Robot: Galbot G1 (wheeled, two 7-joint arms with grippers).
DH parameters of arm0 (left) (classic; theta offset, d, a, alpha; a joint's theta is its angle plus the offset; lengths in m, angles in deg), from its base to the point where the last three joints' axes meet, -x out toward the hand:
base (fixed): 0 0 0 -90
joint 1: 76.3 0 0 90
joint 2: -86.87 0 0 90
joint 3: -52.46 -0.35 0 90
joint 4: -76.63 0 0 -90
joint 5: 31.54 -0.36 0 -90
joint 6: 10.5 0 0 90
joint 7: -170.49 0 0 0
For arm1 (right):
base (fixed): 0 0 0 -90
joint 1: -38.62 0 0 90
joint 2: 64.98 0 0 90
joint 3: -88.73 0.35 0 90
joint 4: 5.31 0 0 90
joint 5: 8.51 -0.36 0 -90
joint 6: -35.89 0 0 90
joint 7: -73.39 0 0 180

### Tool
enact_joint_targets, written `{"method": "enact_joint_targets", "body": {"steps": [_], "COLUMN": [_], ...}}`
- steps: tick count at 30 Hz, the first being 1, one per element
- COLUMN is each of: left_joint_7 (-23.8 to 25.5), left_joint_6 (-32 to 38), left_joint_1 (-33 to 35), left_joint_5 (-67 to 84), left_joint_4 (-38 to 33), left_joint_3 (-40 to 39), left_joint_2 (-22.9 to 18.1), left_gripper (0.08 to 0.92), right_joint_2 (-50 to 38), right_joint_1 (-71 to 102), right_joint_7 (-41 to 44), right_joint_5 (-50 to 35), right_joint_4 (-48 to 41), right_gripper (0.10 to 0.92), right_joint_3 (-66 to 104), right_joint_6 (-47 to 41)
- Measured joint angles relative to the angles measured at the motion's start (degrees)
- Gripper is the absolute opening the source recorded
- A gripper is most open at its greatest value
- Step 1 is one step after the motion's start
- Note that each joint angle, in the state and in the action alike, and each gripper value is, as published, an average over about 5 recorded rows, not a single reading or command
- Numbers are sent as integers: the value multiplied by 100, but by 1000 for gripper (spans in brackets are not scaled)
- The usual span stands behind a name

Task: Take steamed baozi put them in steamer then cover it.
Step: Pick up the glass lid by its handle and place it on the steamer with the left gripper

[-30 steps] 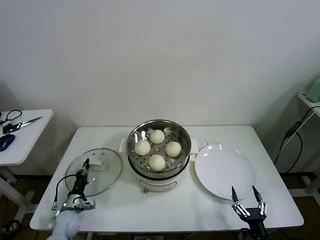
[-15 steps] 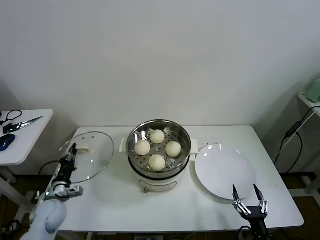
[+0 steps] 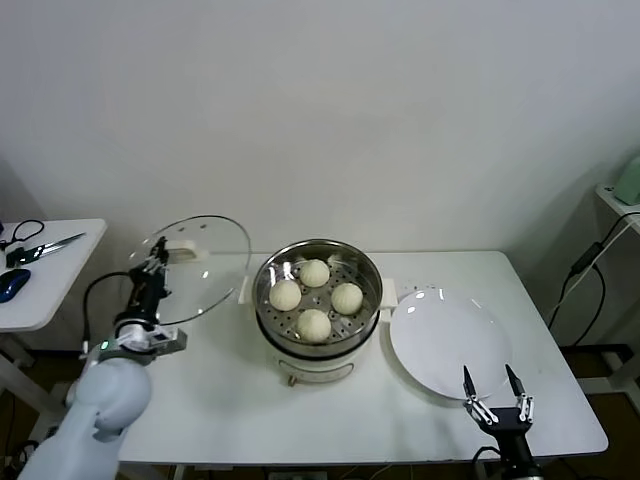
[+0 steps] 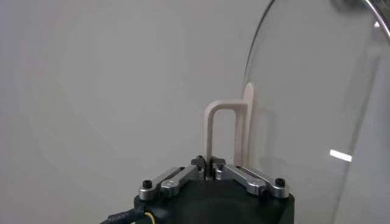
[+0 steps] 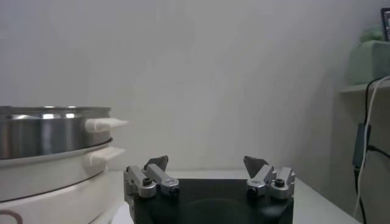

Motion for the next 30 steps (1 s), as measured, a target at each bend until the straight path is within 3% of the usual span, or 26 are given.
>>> {"method": "enact_joint_targets", "body": {"steps": [13,30], "left_joint_7": [794,885], "left_joint_6": [-1152,-1471], "left_joint_1": [-657,-877], "left_joint_5": [-1464,-2943], "left_joint_4": [-326,397], "left_joint_3": [-1772,-2798], "left_joint_2": [-1143,-2649], "left_gripper": [142,142], "right_joint_2": [-9,-18], "right_joint_1": [-184,-274], "right_joint_7": [-78,-154], "right_joint_5": [131,137], "right_joint_4": [-102,-221], "right_gripper": [823,823], "right_joint_3": [-90,-158], "right_joint_6": [-112,-29]}}
